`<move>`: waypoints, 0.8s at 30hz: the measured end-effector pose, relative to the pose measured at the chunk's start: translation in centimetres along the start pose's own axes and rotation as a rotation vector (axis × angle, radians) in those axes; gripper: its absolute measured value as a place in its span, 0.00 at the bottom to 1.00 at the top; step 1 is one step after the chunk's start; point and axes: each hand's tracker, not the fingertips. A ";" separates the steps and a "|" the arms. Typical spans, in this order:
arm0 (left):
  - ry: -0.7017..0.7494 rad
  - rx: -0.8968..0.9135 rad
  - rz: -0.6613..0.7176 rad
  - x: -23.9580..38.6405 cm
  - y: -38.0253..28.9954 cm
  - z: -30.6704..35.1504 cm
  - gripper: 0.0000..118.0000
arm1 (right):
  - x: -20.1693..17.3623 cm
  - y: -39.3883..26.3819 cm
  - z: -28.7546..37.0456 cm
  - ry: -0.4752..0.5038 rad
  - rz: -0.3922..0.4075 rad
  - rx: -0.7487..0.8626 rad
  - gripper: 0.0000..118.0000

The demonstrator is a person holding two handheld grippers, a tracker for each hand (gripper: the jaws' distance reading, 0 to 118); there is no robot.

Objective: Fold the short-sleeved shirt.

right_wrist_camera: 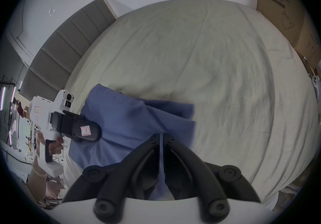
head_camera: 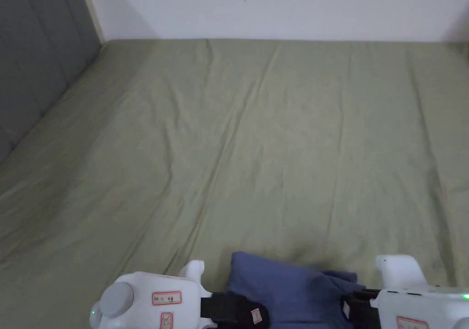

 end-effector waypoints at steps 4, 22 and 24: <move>0.211 0.047 -0.091 -0.2 2.3 6.7 0.23 | -0.7 0.2 0.5 0.010 0.004 0.020 0.04; 1.307 0.080 -0.080 -7.1 8.8 25.9 0.77 | -0.7 -1.0 -1.4 -0.020 -0.001 -0.066 0.04; 1.249 0.154 -0.061 -6.3 8.2 26.6 0.79 | -0.5 -1.0 -1.4 -0.017 -0.002 -0.069 0.04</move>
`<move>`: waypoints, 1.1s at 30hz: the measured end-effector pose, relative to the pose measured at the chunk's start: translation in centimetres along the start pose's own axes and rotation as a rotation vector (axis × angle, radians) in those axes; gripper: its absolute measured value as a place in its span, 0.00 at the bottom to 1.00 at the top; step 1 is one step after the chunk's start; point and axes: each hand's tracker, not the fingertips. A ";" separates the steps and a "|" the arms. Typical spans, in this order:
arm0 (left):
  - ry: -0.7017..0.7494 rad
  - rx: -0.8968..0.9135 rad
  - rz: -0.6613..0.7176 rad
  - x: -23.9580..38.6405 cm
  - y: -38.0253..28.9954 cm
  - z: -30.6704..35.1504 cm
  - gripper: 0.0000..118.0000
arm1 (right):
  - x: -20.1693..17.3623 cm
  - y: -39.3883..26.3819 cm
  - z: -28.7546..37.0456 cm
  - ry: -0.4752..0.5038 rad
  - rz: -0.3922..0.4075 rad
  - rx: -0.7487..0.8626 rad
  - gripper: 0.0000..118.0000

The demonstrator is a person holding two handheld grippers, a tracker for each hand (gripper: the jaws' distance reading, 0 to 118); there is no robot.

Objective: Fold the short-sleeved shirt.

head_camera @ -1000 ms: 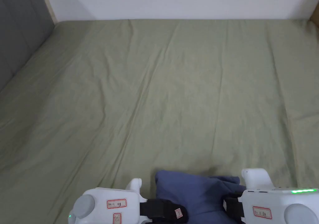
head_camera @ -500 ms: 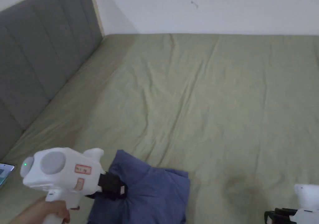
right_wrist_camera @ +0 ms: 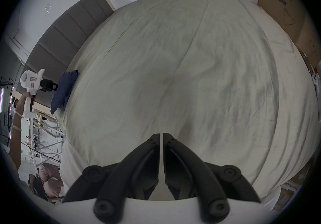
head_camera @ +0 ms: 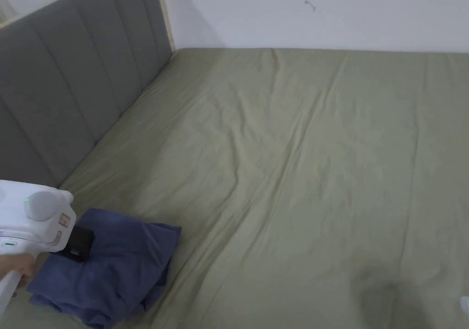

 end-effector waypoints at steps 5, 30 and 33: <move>-0.266 0.075 0.139 0.6 -2.0 4.3 0.13 | 0.2 -0.1 0.3 0.000 -0.013 0.004 0.04; -0.246 0.869 -0.027 29.7 -17.0 25.4 0.00 | -3.3 -3.6 15.2 -0.318 0.032 0.654 0.04; -0.150 0.997 -0.026 30.8 -18.9 27.4 0.00 | -4.4 -4.2 17.7 -0.386 0.050 0.786 0.04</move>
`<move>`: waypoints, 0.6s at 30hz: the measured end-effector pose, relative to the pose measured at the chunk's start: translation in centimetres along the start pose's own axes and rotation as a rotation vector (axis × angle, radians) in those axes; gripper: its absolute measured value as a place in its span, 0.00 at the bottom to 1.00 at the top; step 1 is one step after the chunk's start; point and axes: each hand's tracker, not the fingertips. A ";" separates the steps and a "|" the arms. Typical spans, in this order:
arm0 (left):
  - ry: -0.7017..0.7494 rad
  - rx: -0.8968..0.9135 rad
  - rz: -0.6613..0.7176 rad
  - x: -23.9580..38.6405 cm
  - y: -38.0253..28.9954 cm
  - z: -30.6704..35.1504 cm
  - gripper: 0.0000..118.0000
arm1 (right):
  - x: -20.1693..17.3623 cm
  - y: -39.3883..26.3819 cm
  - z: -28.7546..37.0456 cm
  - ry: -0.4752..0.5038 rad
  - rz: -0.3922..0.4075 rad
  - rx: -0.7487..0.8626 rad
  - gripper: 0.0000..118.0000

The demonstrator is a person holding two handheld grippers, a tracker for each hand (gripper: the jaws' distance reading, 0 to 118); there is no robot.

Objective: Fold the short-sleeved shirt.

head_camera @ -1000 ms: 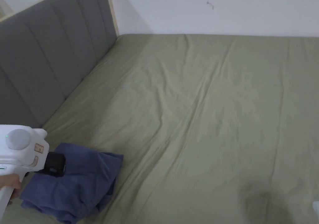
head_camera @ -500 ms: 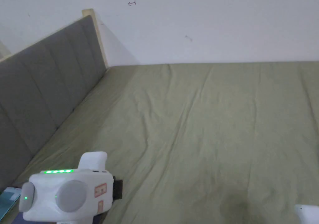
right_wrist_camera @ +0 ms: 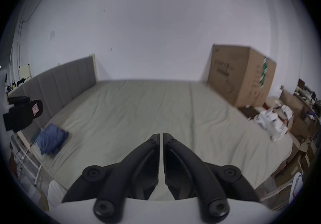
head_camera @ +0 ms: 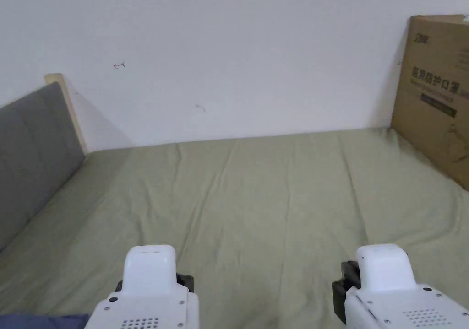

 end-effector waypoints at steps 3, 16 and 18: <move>-0.006 0.088 0.013 0.5 0.8 2.2 0.00 | 0.2 1.0 2.0 -0.038 0.001 0.118 0.04; -0.030 0.181 0.057 0.4 1.8 4.6 0.00 | 0.1 1.6 6.4 -0.073 0.007 0.303 0.05; -0.029 0.191 0.059 0.4 1.8 4.8 0.00 | -0.3 1.5 6.5 -0.099 0.036 0.309 0.08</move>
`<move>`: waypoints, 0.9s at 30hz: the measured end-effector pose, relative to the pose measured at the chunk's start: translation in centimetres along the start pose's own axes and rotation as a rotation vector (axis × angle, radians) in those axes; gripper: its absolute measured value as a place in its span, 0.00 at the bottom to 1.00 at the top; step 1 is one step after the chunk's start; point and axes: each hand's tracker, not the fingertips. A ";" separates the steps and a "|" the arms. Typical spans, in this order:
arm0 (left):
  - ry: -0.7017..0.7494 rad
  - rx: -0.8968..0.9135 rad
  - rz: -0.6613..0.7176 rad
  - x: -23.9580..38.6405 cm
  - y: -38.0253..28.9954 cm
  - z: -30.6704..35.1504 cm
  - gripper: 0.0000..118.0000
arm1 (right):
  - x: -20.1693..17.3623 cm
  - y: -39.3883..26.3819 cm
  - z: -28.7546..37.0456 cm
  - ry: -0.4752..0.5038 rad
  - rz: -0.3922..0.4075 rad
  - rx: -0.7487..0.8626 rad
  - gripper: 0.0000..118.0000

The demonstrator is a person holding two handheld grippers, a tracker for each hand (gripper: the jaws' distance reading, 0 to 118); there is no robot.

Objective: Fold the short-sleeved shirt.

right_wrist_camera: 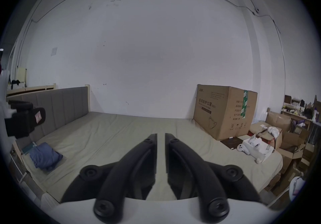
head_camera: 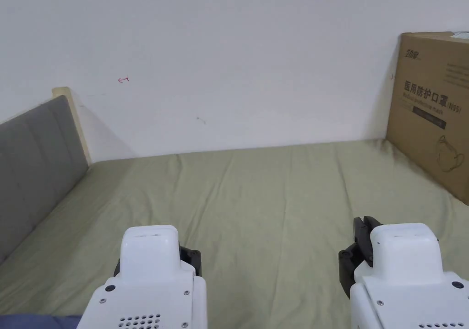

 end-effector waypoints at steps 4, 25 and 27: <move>0.008 0.041 -0.014 0.0 0.5 0.5 0.36 | 0.0 0.0 -0.3 0.020 -0.011 -0.012 0.53; -0.018 -0.014 -0.041 0.4 1.4 -0.2 0.94 | 0.0 0.4 -1.9 0.052 -0.024 0.000 0.99; 0.015 -0.040 -0.025 0.6 1.4 -0.2 0.94 | -0.1 0.4 -2.0 0.053 -0.017 -0.001 0.99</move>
